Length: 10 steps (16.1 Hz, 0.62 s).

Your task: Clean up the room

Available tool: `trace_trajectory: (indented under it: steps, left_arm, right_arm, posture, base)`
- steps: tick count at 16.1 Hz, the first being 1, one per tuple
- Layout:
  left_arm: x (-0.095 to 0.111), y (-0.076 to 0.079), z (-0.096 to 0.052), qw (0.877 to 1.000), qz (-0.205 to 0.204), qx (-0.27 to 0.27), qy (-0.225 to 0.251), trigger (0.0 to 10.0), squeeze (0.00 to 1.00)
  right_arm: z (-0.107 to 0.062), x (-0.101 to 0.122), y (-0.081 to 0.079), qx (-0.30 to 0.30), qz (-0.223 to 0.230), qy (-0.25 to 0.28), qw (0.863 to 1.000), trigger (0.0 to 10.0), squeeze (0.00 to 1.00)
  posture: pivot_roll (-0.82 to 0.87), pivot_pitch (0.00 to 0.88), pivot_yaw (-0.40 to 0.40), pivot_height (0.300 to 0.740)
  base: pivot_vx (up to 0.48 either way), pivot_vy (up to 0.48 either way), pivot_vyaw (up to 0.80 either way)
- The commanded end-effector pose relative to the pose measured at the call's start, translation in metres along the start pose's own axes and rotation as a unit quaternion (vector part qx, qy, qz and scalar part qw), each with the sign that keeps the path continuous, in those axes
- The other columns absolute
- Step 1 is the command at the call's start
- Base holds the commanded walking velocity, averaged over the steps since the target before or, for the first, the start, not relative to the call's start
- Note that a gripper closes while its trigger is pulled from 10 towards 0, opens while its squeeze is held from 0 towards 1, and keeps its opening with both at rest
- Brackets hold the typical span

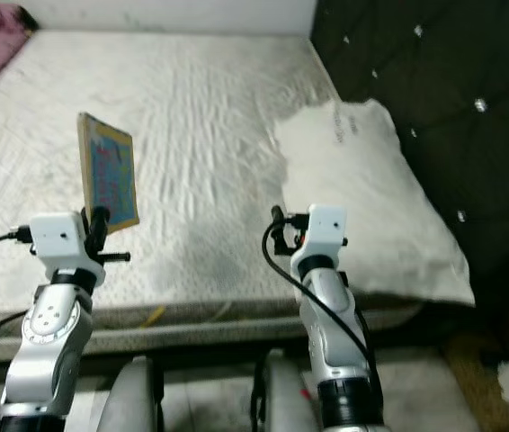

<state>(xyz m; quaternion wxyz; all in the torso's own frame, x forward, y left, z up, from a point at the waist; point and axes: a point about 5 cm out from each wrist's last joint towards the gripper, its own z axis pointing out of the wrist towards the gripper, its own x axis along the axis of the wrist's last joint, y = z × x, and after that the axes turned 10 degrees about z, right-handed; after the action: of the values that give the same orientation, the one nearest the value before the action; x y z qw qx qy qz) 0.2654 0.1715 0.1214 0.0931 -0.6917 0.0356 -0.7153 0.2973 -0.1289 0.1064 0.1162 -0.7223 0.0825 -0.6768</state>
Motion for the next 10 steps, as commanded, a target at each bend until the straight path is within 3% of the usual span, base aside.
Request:
trace_trajectory:
  steps: [1, 8, 10]
  left_arm:
    - [0.0117, -0.0024, 0.0035, 1.000, 0.005, 0.008, 0.027, 10.0, 0.00]
    - [0.0133, -0.0013, 0.0071, 1.000, -0.001, 0.005, 0.029, 10.0, 0.00]
    - [0.0135, -0.0012, 0.0066, 1.000, -0.005, 0.003, 0.030, 10.0, 0.00]
  right_arm:
    - [0.0012, 0.0016, 0.0018, -0.003, 0.002, 0.000, 1.000, 10.0, 0.00]
    - [0.0050, 0.0032, 0.0011, 0.000, -0.003, 0.002, 1.000, 10.0, 0.00]
    - [0.0060, 0.0030, 0.0013, 0.002, -0.003, 0.001, 1.000, 10.0, 0.00]
  posture:
    - [0.05, 0.107, -0.035, 0.629]
    - [0.05, 0.115, -0.040, 0.629]
    - [0.05, 0.112, -0.043, 0.608]
  base:
    - [0.000, 0.000, 0.00]
    - [0.000, 0.000, 0.00]
    - [0.000, 0.000, 0.00]
